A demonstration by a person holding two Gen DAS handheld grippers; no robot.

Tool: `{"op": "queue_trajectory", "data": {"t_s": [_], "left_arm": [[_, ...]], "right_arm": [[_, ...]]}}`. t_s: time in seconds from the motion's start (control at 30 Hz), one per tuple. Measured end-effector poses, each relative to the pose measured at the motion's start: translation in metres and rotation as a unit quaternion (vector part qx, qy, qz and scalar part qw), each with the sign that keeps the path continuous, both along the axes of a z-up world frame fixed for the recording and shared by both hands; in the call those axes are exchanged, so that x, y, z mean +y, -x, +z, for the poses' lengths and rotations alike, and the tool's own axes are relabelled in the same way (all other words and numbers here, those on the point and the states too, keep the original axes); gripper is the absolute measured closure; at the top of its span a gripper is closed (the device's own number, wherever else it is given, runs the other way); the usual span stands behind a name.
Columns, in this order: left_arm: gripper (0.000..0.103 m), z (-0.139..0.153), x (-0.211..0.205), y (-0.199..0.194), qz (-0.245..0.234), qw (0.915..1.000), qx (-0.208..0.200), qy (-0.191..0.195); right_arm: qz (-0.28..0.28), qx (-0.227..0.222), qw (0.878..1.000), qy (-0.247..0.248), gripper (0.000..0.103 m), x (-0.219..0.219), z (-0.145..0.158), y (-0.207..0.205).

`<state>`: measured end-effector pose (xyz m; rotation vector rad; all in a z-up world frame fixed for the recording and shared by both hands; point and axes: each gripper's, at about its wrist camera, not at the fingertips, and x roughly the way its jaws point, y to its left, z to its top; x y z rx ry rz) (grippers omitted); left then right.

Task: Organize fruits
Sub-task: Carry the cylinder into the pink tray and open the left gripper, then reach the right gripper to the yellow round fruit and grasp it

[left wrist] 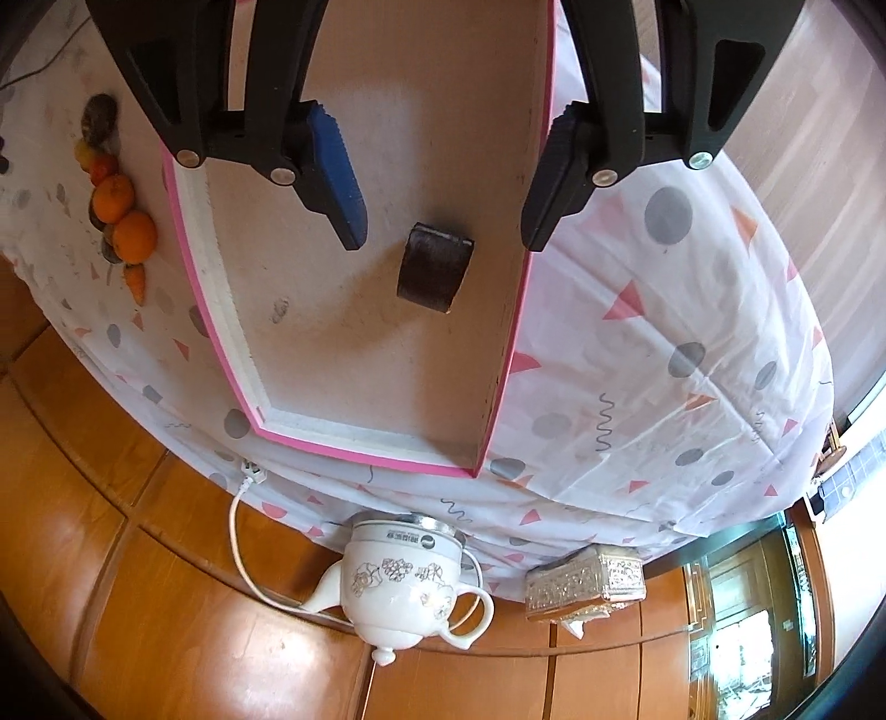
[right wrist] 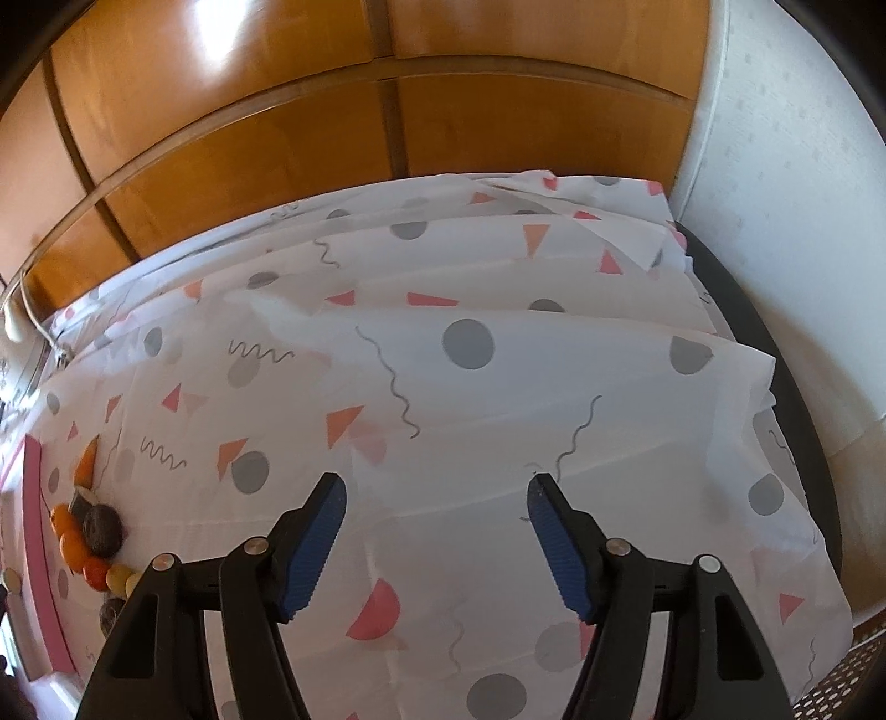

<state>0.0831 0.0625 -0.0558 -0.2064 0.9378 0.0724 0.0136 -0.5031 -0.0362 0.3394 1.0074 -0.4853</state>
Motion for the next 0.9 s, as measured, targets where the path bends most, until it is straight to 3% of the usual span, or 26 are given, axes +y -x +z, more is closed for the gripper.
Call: {"op": "queue_trajectory", "data": {"t_s": [0.43, 0.9], "left_arm": [[0.035, 0.016, 0.007, 0.042, 0.003, 0.9996, -0.028, -0.008], [0.025, 0.018, 0.016, 0.066, 0.019, 0.9991, -0.036, -0.012]], "right_arm": [[0.129, 0.004, 0.992, -0.007, 0.034, 0.053, -0.006, -0.017], [0.276, -0.001, 0.961, -0.016, 0.036, 0.121, -0.012, -0.022]]}}
